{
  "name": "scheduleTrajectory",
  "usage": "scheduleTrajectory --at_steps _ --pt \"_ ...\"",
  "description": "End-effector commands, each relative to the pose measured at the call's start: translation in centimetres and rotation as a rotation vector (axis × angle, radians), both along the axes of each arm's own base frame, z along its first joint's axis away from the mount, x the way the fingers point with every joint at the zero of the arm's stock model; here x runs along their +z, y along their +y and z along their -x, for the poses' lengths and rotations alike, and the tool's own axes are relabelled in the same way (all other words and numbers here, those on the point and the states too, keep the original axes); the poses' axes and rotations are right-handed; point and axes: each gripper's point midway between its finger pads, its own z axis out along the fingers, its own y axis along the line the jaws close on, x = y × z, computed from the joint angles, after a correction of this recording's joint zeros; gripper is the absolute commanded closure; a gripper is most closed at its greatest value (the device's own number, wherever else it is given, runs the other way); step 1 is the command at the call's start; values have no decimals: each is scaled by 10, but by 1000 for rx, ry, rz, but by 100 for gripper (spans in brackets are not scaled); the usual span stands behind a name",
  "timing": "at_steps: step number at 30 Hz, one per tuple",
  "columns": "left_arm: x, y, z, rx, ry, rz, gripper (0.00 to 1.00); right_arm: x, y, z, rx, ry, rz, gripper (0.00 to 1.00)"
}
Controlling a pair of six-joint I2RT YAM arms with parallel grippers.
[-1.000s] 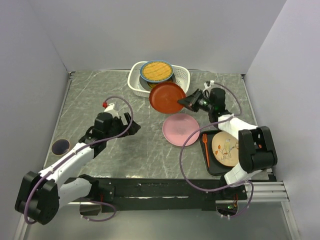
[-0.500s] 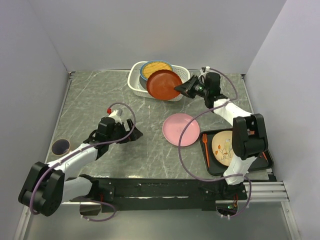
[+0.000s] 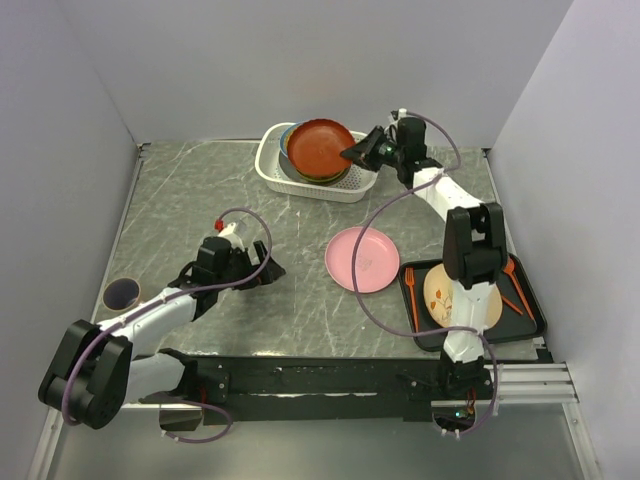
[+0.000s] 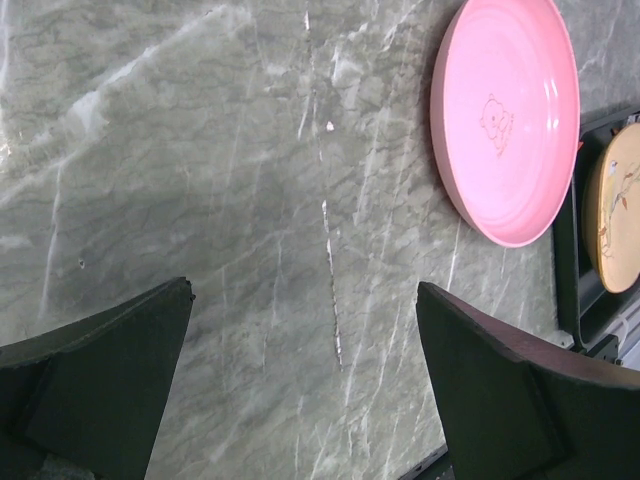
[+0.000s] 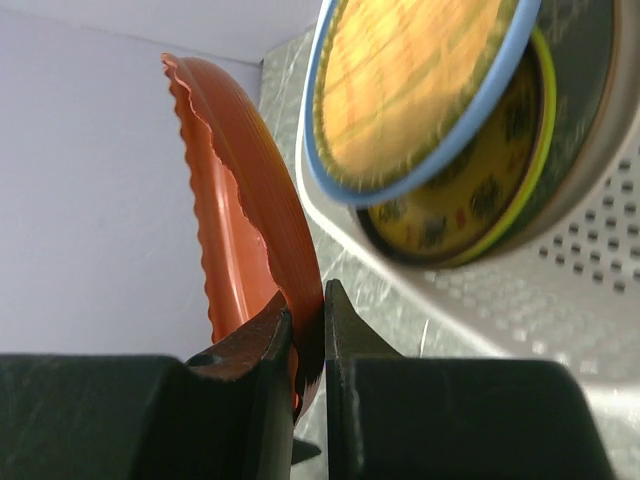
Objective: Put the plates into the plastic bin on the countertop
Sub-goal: Place the plate in the plastic bin.
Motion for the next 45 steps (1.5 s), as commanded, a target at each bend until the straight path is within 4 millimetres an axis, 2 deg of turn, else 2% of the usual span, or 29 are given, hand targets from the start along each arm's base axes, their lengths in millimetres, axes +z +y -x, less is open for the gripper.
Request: scheduleTrajectory --at_steps 1,9,18,20,27,35,45 --pt "1 4 -3 12 -28 -18 1 10 9 -18 8 -17 -18 100" --pt "-3 3 -4 -2 -20 -29 1 13 21 -54 -9 -9 -37 100" --pt "-3 2 -6 8 -23 -14 1 20 28 -79 -42 -13 -68 100" --pt "-3 1 -5 10 -22 -5 1 22 30 -81 -43 -14 -70 100" --pt "2 -1 -4 6 -30 13 1 9 32 -86 -68 1 -67 100" --pt "4 0 -4 11 -32 13 1 -9 32 -86 -76 22 -60 91" --pt "4 -1 -2 1 -34 25 1 -13 30 -86 -84 19 -54 87"
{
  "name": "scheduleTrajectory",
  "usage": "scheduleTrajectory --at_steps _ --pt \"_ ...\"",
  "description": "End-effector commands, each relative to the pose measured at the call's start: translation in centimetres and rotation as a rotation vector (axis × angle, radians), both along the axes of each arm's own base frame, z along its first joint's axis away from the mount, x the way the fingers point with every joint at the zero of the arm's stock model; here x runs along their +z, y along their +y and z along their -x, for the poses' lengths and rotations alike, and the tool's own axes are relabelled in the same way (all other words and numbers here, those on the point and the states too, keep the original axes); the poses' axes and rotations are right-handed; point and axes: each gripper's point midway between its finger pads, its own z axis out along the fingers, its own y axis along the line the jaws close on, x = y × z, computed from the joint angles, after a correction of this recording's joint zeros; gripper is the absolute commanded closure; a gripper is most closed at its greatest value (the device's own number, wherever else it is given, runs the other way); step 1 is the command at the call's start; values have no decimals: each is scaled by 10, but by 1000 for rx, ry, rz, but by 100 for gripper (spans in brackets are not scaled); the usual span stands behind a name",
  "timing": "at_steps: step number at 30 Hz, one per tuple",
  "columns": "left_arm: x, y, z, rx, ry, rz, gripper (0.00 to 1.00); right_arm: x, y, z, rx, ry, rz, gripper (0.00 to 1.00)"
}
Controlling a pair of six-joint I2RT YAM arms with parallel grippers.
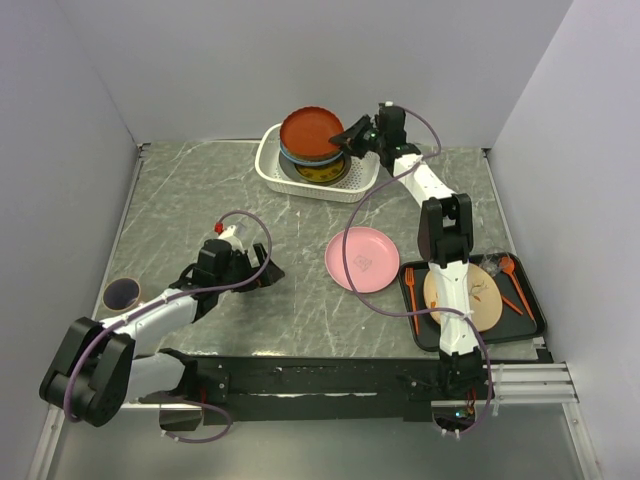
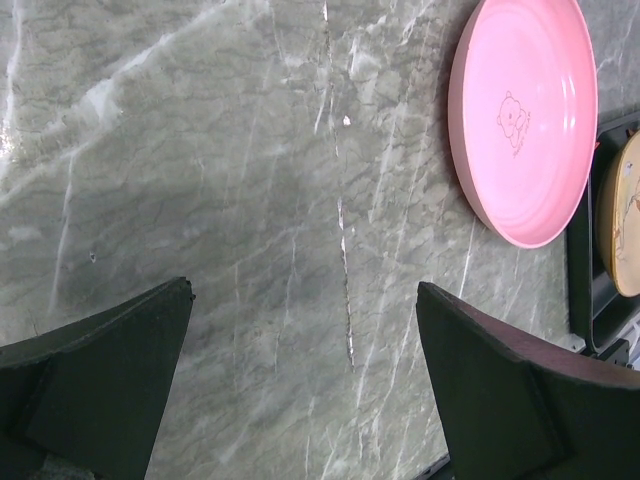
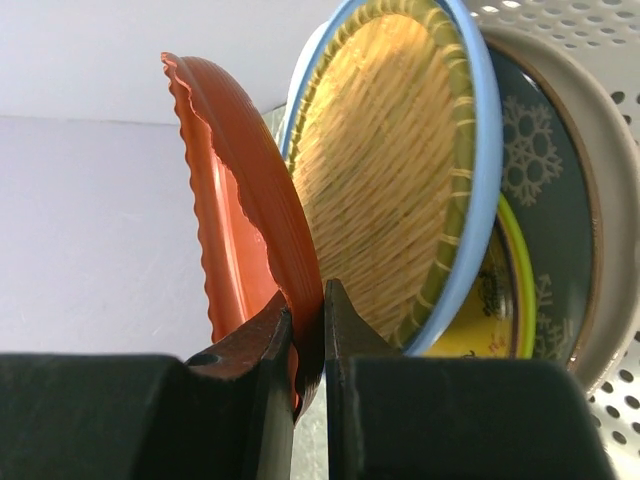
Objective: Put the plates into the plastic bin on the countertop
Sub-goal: Place the plate in the plastic bin.
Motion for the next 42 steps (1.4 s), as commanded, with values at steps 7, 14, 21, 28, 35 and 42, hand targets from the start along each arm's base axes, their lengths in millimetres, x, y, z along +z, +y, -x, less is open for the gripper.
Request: scheduleTrajectory --at_steps 7,14,21,28,35,42 --pt "13 -5 -3 -14 -45 38 1 8 3 1 1 -35 -8 74" --pt "14 -8 -2 -28 -49 56 1 27 2 2 4 -79 -11 47" --pt "18 -9 -1 -25 -58 71 1 50 1 10 14 -124 -42 32" --pt "18 -7 2 -24 -59 67 1 75 3 20 37 -154 -124 28" --pt "17 -7 2 -23 -60 70 1 104 5 31 56 -205 -174 27" --pt "16 -9 2 -28 -58 86 1 95 -7 50 31 -149 -120 27"
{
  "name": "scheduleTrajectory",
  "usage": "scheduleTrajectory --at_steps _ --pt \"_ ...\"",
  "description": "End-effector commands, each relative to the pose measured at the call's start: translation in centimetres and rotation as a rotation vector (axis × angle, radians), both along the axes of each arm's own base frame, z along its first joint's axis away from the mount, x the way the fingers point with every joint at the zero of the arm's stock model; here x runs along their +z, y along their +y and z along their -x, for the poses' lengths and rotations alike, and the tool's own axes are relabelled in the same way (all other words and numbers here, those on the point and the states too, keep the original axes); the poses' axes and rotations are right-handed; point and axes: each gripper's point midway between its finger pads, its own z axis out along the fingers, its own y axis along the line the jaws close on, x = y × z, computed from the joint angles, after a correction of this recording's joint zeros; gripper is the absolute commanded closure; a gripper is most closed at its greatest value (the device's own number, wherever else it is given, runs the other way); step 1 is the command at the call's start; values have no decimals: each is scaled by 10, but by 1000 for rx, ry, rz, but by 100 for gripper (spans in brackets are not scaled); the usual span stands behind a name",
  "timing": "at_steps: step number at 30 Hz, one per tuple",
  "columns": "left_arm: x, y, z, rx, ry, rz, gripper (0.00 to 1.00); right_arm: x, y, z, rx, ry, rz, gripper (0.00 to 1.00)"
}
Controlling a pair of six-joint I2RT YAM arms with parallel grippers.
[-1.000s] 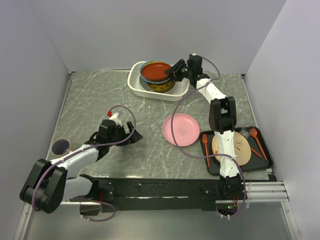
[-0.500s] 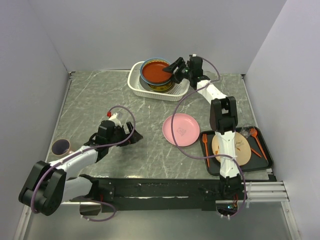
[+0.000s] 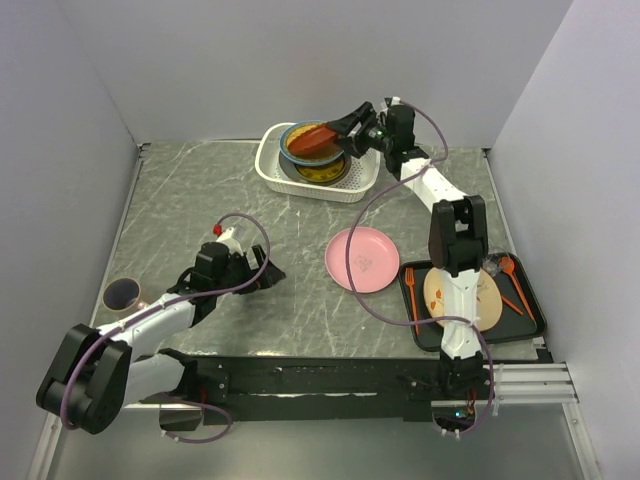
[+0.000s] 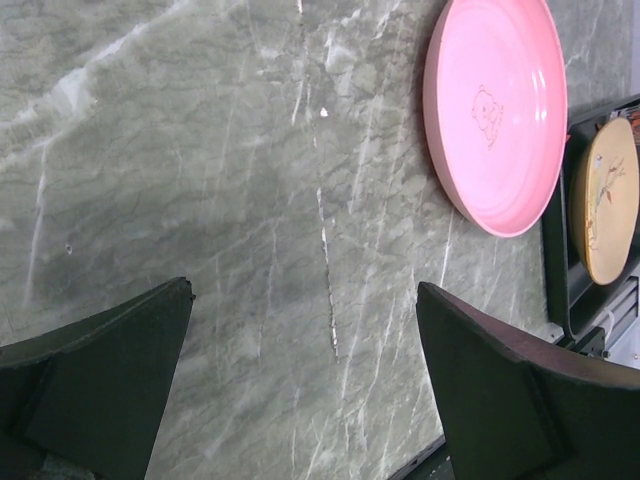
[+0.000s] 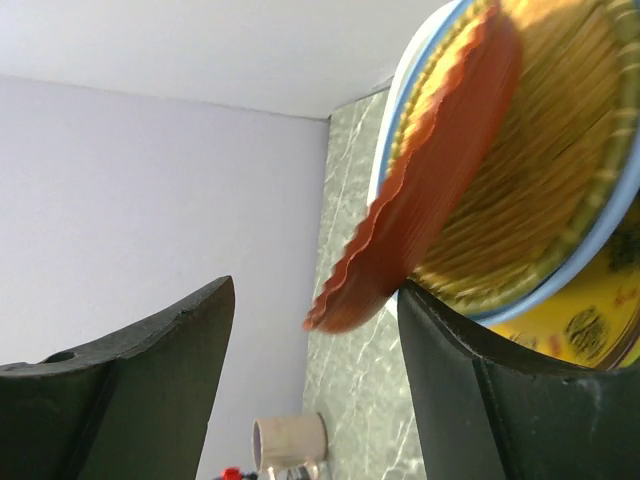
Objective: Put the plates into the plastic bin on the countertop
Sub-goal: Place the plate in the plastic bin, then pick up the plate at the center of the board.
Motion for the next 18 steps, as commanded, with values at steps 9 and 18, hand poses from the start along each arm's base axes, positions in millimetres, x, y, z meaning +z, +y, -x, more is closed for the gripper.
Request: scheduleTrajectory --at_steps 9,18 --pt "7 -9 -3 -31 -37 59 1 2 -29 62 6 5 72 26" --pt "6 -9 0 -30 -34 68 1 -9 -42 95 17 -5 80 26"
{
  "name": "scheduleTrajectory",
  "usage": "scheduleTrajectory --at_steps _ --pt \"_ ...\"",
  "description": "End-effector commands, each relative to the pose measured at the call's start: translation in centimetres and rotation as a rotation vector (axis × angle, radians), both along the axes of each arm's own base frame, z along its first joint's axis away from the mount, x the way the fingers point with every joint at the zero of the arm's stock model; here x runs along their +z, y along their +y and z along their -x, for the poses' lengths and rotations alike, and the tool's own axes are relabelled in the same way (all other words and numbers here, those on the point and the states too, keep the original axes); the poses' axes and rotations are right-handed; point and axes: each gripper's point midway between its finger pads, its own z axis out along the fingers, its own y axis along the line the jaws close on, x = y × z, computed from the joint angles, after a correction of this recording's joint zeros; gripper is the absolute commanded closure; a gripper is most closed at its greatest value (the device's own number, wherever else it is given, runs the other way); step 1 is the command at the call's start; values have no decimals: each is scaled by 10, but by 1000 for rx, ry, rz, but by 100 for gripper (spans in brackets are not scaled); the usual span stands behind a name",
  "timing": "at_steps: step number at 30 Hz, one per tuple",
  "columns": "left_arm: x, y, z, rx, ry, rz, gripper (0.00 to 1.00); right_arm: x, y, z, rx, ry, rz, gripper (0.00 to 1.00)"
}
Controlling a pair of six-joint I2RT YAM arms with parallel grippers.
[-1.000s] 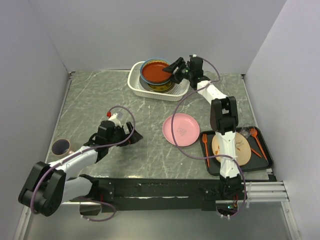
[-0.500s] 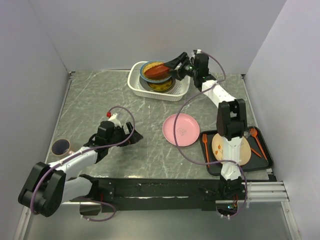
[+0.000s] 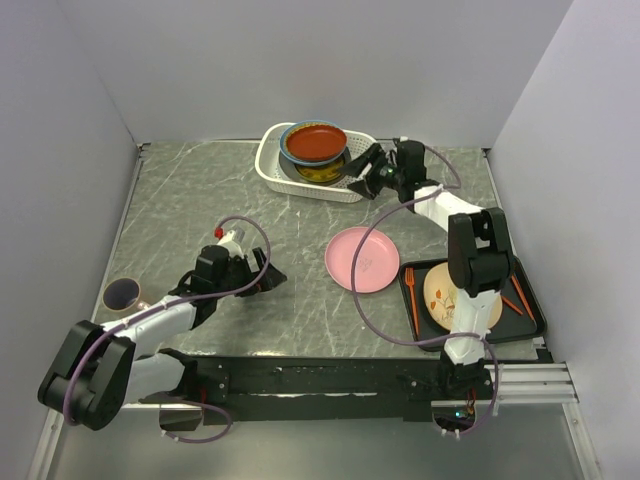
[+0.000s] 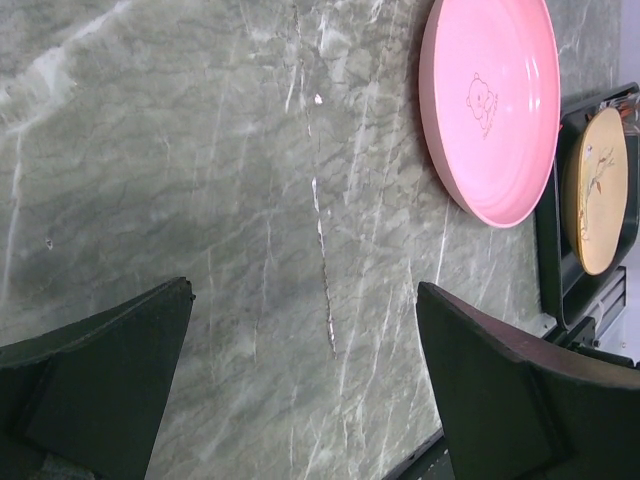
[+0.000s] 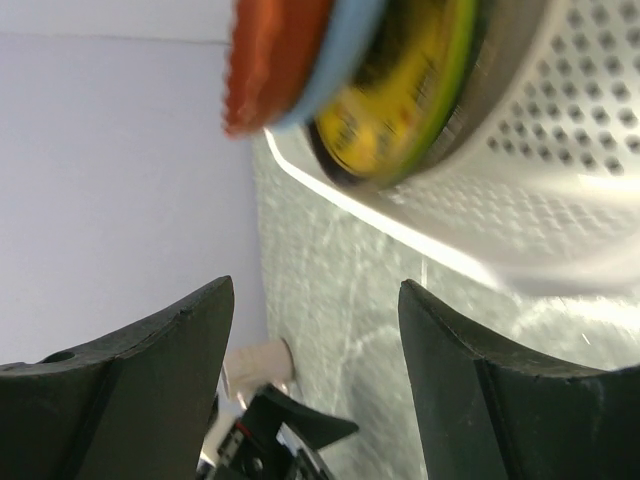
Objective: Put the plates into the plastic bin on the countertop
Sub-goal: Pick up the plate at the center of the board.
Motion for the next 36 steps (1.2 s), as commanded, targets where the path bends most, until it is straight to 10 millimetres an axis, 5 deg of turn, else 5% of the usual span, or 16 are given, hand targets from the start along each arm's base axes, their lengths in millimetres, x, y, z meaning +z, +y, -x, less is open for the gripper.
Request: scheduleTrajectory --at_steps 1,10,24,30,36 --pt "13 -5 -4 -13 -43 39 1 58 -7 8 20 -185 -7 26" --pt "31 -19 -8 -40 -74 60 1 56 -13 23 26 -193 19 26" --pt "23 -92 -42 -150 -38 55 2 8 -58 108 -34 -160 156 26" --pt "6 -114 -62 -176 -11 36 10 -16 -74 140 -49 -117 256 26" --pt "-13 -131 -73 -196 34 28 26 -43 -112 154 -146 -62 399 27"
